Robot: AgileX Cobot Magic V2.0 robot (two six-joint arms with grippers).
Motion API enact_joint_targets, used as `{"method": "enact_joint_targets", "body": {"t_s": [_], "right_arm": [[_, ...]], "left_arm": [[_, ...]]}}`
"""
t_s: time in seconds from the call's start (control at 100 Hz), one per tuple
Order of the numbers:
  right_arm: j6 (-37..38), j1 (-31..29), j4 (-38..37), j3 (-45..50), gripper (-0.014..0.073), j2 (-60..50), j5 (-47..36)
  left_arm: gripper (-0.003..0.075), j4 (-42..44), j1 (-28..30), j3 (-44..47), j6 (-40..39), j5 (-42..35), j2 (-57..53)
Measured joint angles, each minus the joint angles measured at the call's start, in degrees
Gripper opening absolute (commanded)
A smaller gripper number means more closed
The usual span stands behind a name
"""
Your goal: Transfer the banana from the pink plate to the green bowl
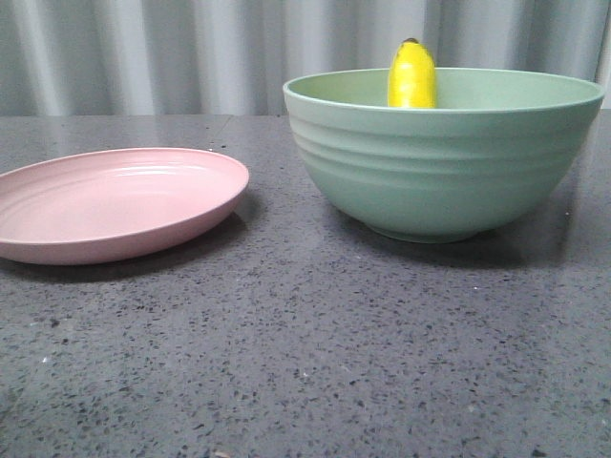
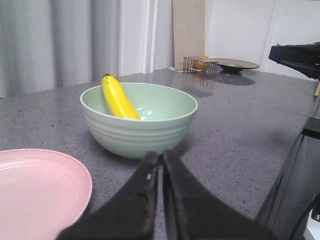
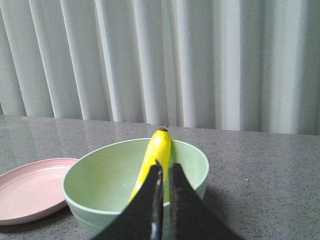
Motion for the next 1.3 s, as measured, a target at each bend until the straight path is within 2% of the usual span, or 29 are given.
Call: {"method": "enact_joint_targets", "body": {"t_s": [0.36, 0.81, 1.02, 1.3], "right_arm": [[0.0, 0.0, 0.0, 5.3, -0.0071, -2.5, 0.0], [0.0, 0.0, 0.0, 5.4, -0.0071, -2.5, 0.0], [-0.1, 0.0, 0.0, 5.4, -0.0071, -2.5, 0.0], [-0.1, 0.0, 0.0, 5.4, -0.0071, -2.5, 0.0]], "left_arm": [[-0.002, 0.0, 0.0, 4.7, 0.0, 0.0, -2.0], [-0.002, 2.2, 1.1, 7.2, 0.0, -1.5, -2.0], [-0.002, 6.1, 9.8, 10.4, 0.0, -2.8, -2.0], [-0.002, 6.4, 30.1, 13.7, 0.0, -4.9, -2.0]]}}
